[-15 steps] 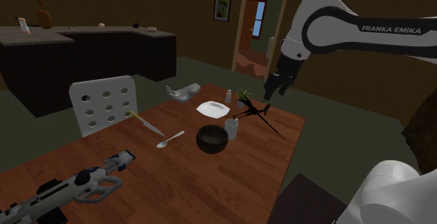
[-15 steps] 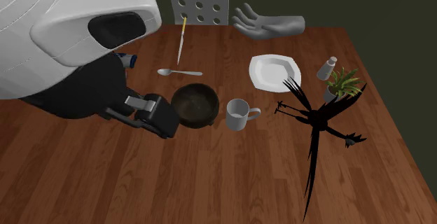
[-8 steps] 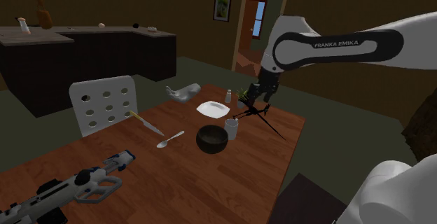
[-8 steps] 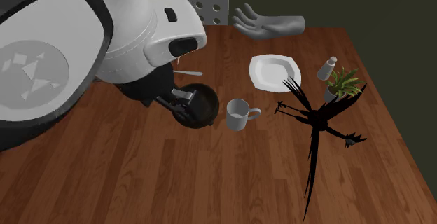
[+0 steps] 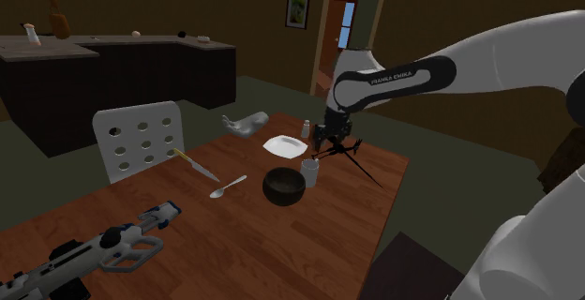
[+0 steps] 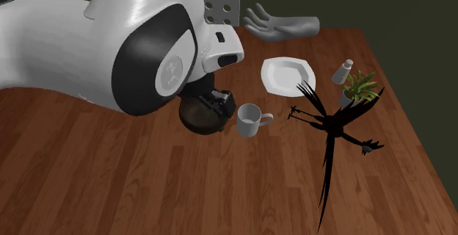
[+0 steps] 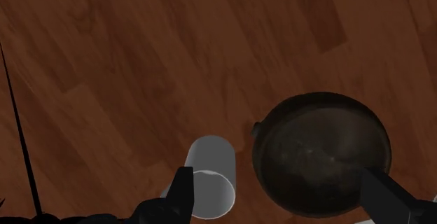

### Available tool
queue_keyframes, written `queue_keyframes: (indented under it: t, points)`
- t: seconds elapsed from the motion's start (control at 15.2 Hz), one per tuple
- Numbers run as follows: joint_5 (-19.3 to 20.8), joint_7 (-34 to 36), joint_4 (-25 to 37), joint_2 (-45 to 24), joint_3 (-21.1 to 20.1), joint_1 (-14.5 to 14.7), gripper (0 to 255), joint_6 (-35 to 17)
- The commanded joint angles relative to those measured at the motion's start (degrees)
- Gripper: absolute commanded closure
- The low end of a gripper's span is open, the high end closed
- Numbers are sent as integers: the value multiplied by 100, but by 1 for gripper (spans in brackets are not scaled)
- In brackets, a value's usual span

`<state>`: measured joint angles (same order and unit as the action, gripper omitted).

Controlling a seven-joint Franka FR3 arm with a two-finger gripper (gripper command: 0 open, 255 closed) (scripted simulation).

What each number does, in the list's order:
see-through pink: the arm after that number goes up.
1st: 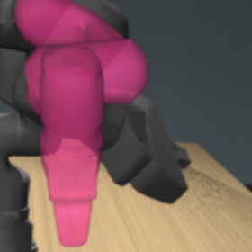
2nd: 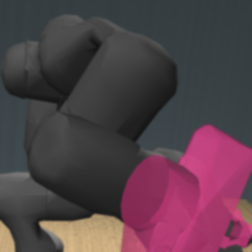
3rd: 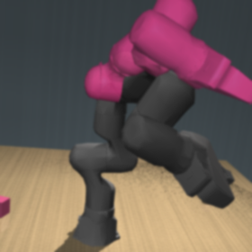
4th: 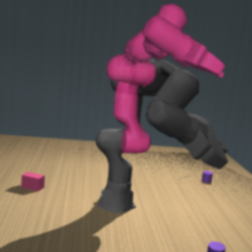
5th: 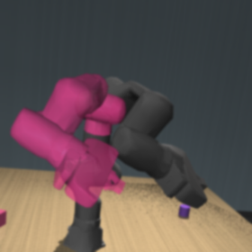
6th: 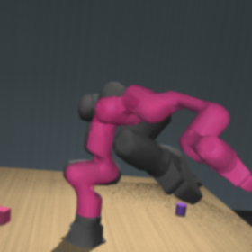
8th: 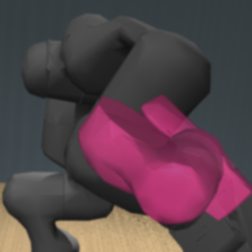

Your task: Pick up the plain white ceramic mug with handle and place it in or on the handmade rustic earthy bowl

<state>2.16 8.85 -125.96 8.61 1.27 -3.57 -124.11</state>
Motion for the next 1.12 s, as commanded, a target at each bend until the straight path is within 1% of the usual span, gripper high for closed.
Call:
queue_keyframes:
  t: [0.0,0.53,1.06]
  points:
    - [15,116,204,-428,4,-21,0,-192]
    - [22,479,1247,-2148,93,-98,0,-727]
    - [-66,750,2688,-3861,198,-189,0,-860]
